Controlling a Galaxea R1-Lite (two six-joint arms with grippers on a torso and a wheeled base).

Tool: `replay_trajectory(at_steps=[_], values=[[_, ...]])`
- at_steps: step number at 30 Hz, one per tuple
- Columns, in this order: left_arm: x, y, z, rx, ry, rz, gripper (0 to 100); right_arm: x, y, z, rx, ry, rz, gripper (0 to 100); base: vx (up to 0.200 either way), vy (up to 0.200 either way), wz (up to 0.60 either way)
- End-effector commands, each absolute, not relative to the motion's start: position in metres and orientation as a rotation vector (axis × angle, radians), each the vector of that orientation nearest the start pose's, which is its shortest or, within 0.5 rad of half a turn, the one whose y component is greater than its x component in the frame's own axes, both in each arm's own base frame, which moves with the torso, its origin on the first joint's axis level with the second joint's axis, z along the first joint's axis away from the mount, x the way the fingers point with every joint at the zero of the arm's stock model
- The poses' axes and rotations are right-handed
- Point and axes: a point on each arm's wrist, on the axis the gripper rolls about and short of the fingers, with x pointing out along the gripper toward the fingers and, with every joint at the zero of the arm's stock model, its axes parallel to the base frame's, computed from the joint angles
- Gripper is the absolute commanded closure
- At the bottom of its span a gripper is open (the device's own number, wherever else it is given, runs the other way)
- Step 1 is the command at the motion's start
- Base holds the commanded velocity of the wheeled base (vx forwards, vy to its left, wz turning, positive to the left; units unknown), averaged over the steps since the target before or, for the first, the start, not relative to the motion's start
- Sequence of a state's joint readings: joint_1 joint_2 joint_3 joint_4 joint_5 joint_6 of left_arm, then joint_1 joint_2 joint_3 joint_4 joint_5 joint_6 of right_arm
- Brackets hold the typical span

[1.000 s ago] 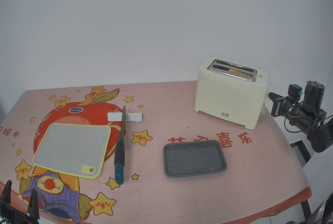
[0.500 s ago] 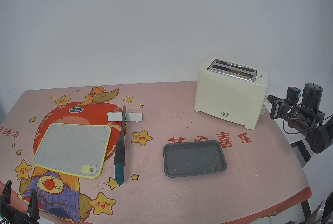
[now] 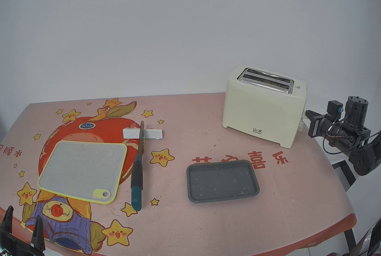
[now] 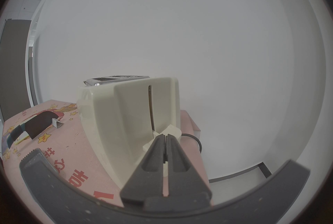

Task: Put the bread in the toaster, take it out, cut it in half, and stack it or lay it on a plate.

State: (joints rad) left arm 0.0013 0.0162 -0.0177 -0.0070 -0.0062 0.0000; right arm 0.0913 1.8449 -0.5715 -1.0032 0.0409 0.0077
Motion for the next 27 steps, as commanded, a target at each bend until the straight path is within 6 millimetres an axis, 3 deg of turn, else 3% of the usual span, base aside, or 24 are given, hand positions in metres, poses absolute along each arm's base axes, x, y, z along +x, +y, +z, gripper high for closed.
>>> replay_trajectory(at_steps=[1, 10, 19, 27], values=[[-0.022, 0.000, 0.076, 0.000, 0.002, -0.005, 0, 0.303, 0.028, 0.120, 0.001, 0.251, 0.130, 100, 0.000, 0.000, 0.00], [-0.022, 0.000, 0.076, 0.000, 0.002, -0.005, 0, 0.295, 0.029, 0.143, 0.008, 0.170, 0.135, 100, 0.000, 0.000, 0.00], [-0.022, 0.000, 0.076, 0.000, 0.003, -0.005, 0, 0.294, 0.026, 0.149, 0.011, 0.147, 0.126, 100, 0.000, 0.000, 0.00], [-0.022, 0.000, 0.076, 0.000, 0.002, -0.005, 0, 0.272, 0.021, 0.161, 0.018, 0.118, 0.117, 100, 0.000, 0.000, 0.00]])
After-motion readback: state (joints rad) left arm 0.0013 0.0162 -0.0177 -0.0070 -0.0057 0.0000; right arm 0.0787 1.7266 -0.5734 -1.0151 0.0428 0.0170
